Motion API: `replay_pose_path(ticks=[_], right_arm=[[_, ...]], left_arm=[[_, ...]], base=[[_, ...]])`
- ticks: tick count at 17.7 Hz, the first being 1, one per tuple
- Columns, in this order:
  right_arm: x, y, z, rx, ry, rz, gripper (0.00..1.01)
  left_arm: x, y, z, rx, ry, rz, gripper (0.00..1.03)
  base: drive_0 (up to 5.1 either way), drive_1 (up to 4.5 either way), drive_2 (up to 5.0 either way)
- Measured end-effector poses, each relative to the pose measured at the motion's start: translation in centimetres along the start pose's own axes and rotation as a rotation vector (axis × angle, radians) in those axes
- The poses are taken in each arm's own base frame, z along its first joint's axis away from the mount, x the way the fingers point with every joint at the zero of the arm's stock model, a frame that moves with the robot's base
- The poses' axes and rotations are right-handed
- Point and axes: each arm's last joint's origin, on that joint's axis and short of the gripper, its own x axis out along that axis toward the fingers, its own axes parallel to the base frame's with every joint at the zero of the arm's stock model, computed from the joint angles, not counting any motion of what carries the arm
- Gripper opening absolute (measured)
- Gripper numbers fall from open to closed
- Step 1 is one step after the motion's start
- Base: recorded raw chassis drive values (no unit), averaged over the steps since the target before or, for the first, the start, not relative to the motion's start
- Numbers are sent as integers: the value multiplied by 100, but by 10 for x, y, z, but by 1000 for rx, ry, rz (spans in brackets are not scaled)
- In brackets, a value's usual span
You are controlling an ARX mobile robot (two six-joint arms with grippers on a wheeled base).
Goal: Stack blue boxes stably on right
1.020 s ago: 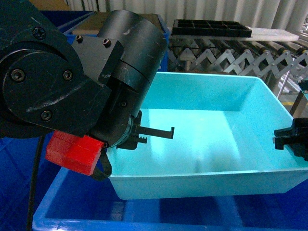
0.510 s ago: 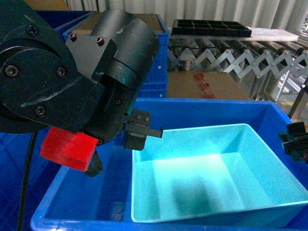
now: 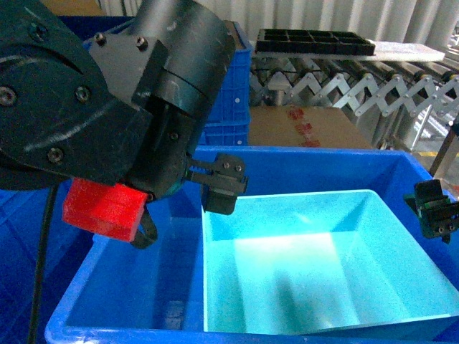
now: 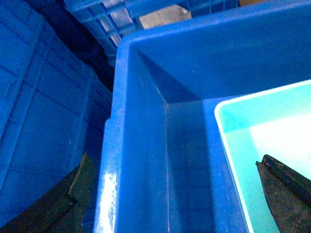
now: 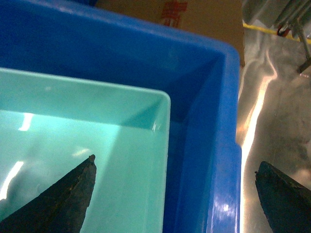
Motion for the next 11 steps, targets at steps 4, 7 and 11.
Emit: replay_pose_path(ticks=[4, 7, 11], right_arm=[[-22, -5, 51, 23, -176, 21, 98], [-70, -18, 77, 82, -271, 40, 98], [-164, -35, 99, 146, -395, -30, 98]], left_arm=[[-23, 40, 44, -97, -168, -39, 98], [-67, 87, 43, -159, -227, -32, 98], [-160, 132, 58, -324, -410, -17, 98]], base=[[0, 0, 0], [0, 0, 0], [0, 0, 0]])
